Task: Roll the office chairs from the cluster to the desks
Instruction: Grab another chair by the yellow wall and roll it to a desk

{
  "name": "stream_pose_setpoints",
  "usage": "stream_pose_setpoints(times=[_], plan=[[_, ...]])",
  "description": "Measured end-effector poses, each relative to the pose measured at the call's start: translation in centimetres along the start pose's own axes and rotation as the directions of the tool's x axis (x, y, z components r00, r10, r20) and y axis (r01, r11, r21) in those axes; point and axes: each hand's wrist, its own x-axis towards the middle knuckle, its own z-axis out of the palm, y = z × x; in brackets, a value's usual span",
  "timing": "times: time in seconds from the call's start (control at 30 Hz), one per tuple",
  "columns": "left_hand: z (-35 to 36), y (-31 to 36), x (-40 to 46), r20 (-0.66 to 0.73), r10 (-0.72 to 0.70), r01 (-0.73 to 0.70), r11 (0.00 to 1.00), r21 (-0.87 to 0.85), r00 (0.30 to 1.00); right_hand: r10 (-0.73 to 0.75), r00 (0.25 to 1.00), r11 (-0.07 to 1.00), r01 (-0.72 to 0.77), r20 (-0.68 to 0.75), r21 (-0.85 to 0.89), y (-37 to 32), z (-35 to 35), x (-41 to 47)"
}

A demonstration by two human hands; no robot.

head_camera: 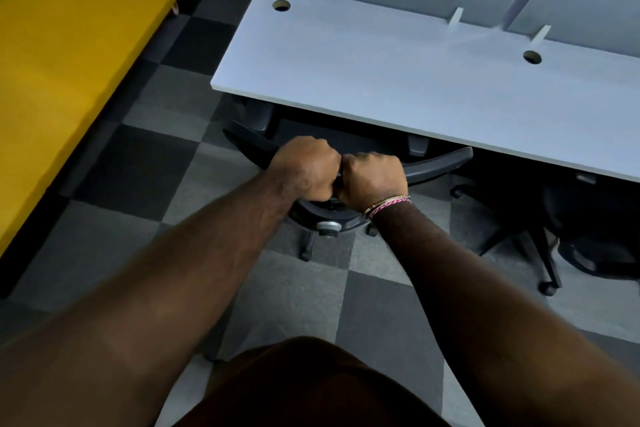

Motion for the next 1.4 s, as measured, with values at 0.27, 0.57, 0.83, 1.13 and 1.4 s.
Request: stream_pose_setpoints(times=[0.27, 0.57, 0.83, 1.13, 1.4], plan=[[-1.4, -6.6, 7.5, 0.023, 0.135, -0.136, 0.986, 0.092, 0.991, 0.097, 0.995, 0.995, -0.096, -0.039, 0.028, 1.2, 1.2, 8.1], [-2.0, -8.1, 9.9, 0.044, 0.202, -0.204, 0.977, 0.053, 0.978, 0.064, 0.996, 0.998, -0.064, -0.062, 0.001, 2.6, 1.2, 10.1], [-1.7, -6.6, 7.0, 0.035, 0.164, -0.165, 0.985, 0.049, 0.986, 0.081, 0.997, 0.997, -0.081, 0.011, -0.002, 1.3, 1.1, 7.9], [-3.8, -5.2, 3.0, -0.130, 0.021, -0.024, 1.000, -0.017, 0.991, 0.018, 1.000, 0.989, -0.022, 0.025, 0.146, 1.5, -2.3, 6.3], [-6.5, -2.6, -4.9, -0.205, -0.230, 0.218, 0.973, -0.081, 0.951, -0.131, 0.989, 0.979, 0.139, -0.065, 0.147, -0.5, -7.2, 3.4]])
